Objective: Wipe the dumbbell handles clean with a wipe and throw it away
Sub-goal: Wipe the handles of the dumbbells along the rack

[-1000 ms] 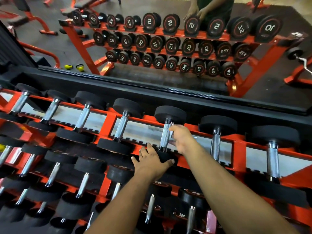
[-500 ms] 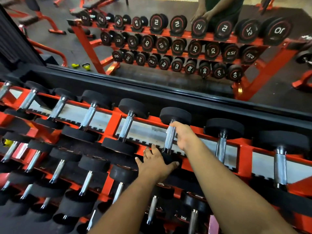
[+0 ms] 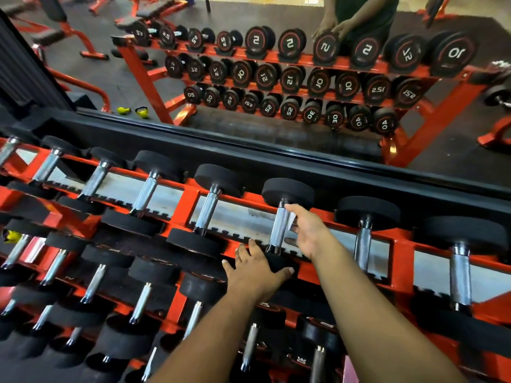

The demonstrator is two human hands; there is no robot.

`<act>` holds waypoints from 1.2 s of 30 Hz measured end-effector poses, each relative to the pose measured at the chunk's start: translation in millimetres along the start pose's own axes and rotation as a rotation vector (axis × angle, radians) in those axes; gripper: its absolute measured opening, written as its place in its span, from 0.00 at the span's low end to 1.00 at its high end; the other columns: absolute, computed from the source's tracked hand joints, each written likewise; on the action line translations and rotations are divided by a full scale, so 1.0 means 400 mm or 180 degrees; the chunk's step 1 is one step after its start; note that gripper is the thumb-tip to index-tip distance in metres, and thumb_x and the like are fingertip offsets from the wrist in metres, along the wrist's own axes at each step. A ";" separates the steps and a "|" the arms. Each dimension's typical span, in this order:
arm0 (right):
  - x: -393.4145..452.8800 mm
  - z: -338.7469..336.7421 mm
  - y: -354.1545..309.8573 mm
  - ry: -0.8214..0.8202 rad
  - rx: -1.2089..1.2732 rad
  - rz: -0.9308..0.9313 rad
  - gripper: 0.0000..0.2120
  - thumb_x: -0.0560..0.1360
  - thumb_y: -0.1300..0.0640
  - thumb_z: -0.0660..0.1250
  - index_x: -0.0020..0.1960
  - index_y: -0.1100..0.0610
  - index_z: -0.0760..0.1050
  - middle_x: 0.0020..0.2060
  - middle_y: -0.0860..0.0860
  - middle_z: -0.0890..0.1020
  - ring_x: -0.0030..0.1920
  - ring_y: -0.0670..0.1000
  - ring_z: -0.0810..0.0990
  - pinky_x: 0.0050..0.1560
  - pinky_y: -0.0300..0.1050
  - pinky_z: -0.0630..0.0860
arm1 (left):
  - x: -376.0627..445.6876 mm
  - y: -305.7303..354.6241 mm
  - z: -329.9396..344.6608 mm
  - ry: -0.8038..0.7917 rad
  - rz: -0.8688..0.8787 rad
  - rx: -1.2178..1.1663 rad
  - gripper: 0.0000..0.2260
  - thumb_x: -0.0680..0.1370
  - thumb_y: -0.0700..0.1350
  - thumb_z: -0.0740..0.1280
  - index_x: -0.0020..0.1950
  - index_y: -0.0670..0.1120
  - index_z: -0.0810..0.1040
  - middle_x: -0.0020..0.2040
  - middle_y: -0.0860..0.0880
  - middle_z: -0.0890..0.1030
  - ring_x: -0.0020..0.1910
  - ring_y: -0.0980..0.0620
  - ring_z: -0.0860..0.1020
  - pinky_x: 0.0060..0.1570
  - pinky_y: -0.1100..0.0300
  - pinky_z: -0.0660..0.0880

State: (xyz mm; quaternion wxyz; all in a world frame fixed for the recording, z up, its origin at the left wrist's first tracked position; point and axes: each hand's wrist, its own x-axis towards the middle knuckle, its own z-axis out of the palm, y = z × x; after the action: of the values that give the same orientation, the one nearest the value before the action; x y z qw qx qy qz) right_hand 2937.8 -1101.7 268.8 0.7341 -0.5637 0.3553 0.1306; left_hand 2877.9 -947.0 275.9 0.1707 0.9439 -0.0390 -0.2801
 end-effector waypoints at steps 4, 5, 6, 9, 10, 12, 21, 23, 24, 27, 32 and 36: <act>-0.015 0.031 0.035 -0.0105 -0.0103 0.0082 0.16 0.76 0.50 0.70 0.60 0.59 0.80 0.59 0.59 0.83 0.56 0.56 0.79 0.65 0.54 0.73 | -0.003 0.003 -0.001 -0.0011 -0.0039 0.0005 0.55 0.73 0.75 0.62 0.83 0.43 0.39 0.83 0.38 0.48 0.82 0.41 0.49 0.77 0.33 0.43; -0.018 0.022 0.035 -0.0101 -0.0090 0.0082 0.16 0.77 0.49 0.70 0.59 0.58 0.81 0.58 0.58 0.83 0.55 0.55 0.80 0.66 0.54 0.72 | -0.001 0.002 -0.001 -0.0027 -0.0033 0.0006 0.55 0.73 0.75 0.62 0.83 0.43 0.39 0.83 0.38 0.48 0.82 0.41 0.49 0.77 0.33 0.43; -0.023 0.007 0.035 -0.0082 -0.0122 0.0068 0.16 0.76 0.48 0.70 0.59 0.56 0.81 0.57 0.56 0.84 0.56 0.55 0.80 0.67 0.54 0.71 | 0.000 0.001 0.000 -0.0032 -0.0025 0.0009 0.55 0.73 0.75 0.62 0.83 0.42 0.39 0.83 0.38 0.48 0.82 0.41 0.49 0.77 0.33 0.43; -0.013 -0.027 0.048 -0.0086 -0.0093 0.0001 0.13 0.76 0.47 0.69 0.56 0.53 0.83 0.51 0.51 0.86 0.55 0.53 0.82 0.63 0.54 0.72 | 0.002 0.000 0.003 -0.0009 -0.0037 0.0031 0.55 0.72 0.76 0.61 0.82 0.42 0.39 0.83 0.38 0.48 0.82 0.40 0.49 0.77 0.33 0.42; -0.016 -0.021 0.051 -0.0094 -0.0158 0.0008 0.14 0.76 0.47 0.69 0.56 0.54 0.83 0.52 0.52 0.86 0.56 0.54 0.82 0.60 0.53 0.74 | 0.002 0.000 0.004 -0.0029 -0.0042 0.0033 0.55 0.73 0.75 0.61 0.83 0.42 0.39 0.83 0.38 0.48 0.82 0.40 0.50 0.77 0.33 0.42; -0.025 0.003 0.062 -0.0191 -0.0402 0.0118 0.15 0.76 0.47 0.70 0.58 0.56 0.82 0.54 0.56 0.85 0.57 0.57 0.82 0.57 0.54 0.78 | 0.001 0.001 0.005 -0.0031 -0.0049 0.0035 0.55 0.73 0.75 0.62 0.83 0.42 0.39 0.83 0.38 0.48 0.82 0.40 0.50 0.77 0.33 0.42; -0.056 -0.042 0.064 -0.0276 -0.0655 -0.0124 0.10 0.80 0.50 0.67 0.56 0.55 0.82 0.45 0.51 0.87 0.46 0.50 0.83 0.46 0.45 0.73 | 0.001 0.000 0.003 0.0008 -0.0017 0.0001 0.55 0.72 0.75 0.62 0.83 0.42 0.40 0.83 0.38 0.50 0.82 0.40 0.51 0.77 0.33 0.43; -0.055 -0.023 0.069 -0.0266 -0.1017 -0.0084 0.08 0.78 0.51 0.70 0.53 0.54 0.81 0.46 0.51 0.85 0.47 0.49 0.81 0.43 0.44 0.73 | -0.003 0.002 0.002 0.0022 -0.0018 -0.0003 0.55 0.73 0.75 0.62 0.83 0.42 0.40 0.83 0.38 0.50 0.82 0.40 0.51 0.78 0.33 0.44; -0.050 -0.018 0.076 -0.0211 -0.1127 -0.0111 0.07 0.78 0.52 0.71 0.52 0.55 0.81 0.46 0.51 0.84 0.47 0.49 0.80 0.43 0.44 0.74 | -0.004 0.002 0.001 0.0022 -0.0012 -0.0019 0.55 0.73 0.75 0.62 0.83 0.43 0.40 0.83 0.38 0.49 0.82 0.40 0.51 0.78 0.33 0.44; -0.035 -0.041 0.112 0.0075 -0.1187 -0.0252 0.04 0.77 0.58 0.70 0.44 0.58 0.80 0.42 0.57 0.84 0.41 0.52 0.79 0.46 0.51 0.78 | -0.003 -0.001 0.002 0.0030 -0.0005 -0.0035 0.55 0.73 0.75 0.62 0.83 0.42 0.40 0.83 0.38 0.50 0.82 0.40 0.51 0.78 0.34 0.43; -0.038 -0.077 0.075 0.0629 -0.1598 -0.1594 0.07 0.81 0.59 0.65 0.51 0.54 0.82 0.39 0.50 0.81 0.39 0.49 0.76 0.41 0.43 0.73 | 0.001 -0.002 0.002 0.0009 0.0001 -0.0048 0.56 0.72 0.76 0.62 0.83 0.42 0.40 0.83 0.38 0.49 0.82 0.40 0.51 0.78 0.34 0.43; -0.001 -0.062 0.026 0.0695 -0.4057 -0.3719 0.21 0.78 0.61 0.65 0.70 0.51 0.76 0.59 0.51 0.84 0.56 0.53 0.83 0.57 0.51 0.80 | -0.001 0.000 0.001 0.0023 -0.0014 -0.0084 0.56 0.72 0.76 0.63 0.83 0.43 0.40 0.83 0.39 0.50 0.82 0.40 0.51 0.78 0.34 0.43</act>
State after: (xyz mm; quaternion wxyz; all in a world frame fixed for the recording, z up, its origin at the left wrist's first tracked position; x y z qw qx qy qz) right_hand 2921.9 -1121.0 258.7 0.1901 -0.9685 -0.0632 -0.1477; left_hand 2877.4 -946.9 275.9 0.1827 0.9426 -0.0326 -0.2776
